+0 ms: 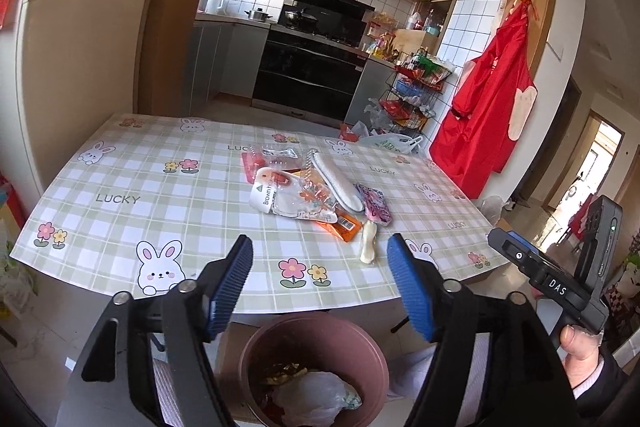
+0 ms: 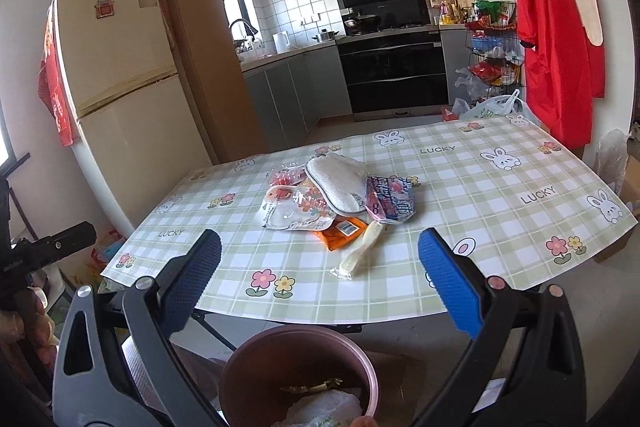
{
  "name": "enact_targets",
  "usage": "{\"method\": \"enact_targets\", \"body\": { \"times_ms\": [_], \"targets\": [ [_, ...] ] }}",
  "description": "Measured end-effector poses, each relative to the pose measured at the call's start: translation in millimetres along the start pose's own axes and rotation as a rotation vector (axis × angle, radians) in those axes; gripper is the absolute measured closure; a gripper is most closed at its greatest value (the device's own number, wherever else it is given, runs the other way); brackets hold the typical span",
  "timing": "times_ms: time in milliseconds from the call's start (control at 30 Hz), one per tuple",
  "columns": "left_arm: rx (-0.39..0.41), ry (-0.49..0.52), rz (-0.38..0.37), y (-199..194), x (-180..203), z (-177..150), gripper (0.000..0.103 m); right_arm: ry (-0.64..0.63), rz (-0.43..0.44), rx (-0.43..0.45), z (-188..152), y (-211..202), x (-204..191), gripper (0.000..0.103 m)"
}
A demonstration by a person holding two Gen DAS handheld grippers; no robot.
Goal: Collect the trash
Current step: 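Move the right gripper to the blue-and-pink drink pouch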
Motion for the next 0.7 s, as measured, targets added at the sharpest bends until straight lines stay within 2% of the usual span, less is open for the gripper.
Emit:
{"method": "enact_targets", "body": {
  "times_ms": [33, 133, 233, 533, 700],
  "targets": [
    [-0.003, 0.003, 0.008, 2.6, -0.6, -0.2, 0.021, -0.002, 0.003, -0.01, -0.9, 1.9, 2.8, 0.006],
    [-0.013, 0.019, 0.03, 11.7, -2.9, -1.9, 0.012, -0.006, -0.018, -0.019, -1.3, 8.7, 13.4, 0.006],
    [-0.035, 0.046, 0.056, 25.5, -4.1, -4.8, 0.007, -0.009, -0.043, -0.029, 1.4, 16.6, 26.2, 0.006],
    [-0.089, 0.052, 0.099, 72.7, -18.8, -2.3, 0.006, -0.038, -0.081, -0.119, 14.2, 62.3, 64.9, 0.006],
    [-0.104, 0.059, 0.115, 103.6, -24.0, 6.5, 0.006, -0.061, -0.069, -0.243, 22.4, 116.6, 87.8, 0.006]
  ]
}}
Point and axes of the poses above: each gripper's, at about its wrist camera, not at the fingertips, and y roughly the way its jaws point, x to its right, z to its top, the point moved 5 cm from there along y, roughly the way its jaws point, and after that the axes turned 6 degrees about z, right-handed, at the moved point
